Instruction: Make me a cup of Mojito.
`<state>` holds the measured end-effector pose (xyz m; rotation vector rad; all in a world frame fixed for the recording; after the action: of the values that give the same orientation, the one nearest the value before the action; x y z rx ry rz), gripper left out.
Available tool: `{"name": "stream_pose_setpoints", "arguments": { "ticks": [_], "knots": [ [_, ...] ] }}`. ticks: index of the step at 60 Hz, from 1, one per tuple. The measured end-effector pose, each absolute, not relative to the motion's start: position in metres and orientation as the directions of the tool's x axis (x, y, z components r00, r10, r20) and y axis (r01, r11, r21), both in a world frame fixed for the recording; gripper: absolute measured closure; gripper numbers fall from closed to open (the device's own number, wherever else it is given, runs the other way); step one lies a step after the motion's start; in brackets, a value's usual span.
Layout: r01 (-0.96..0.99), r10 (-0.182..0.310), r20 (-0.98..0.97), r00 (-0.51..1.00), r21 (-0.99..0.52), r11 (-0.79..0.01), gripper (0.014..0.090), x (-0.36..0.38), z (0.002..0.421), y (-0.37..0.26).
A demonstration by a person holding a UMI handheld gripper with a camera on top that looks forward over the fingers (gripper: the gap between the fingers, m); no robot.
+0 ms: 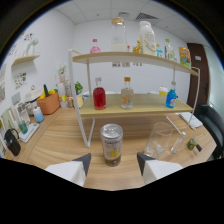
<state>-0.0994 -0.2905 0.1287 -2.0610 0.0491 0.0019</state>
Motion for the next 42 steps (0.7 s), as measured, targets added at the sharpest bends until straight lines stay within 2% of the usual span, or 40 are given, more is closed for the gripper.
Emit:
{"name": "stream_pose_setpoints", "arguments": {
  "ticks": [15, 28, 42],
  "knots": [
    [-0.012, -0.070, 0.028, 0.997, -0.863, -0.506, 0.0186, -0.054, 0.153, -0.346],
    [0.017, -0.064, 0.058, 0.996, -0.855, -0.518, 0.0188, -0.002, 0.161, -0.366],
    [0.013, -0.035, 0.037, 0.999, -0.848, -0.530, 0.0185, 0.033, 0.155, -0.374]
  ]
}}
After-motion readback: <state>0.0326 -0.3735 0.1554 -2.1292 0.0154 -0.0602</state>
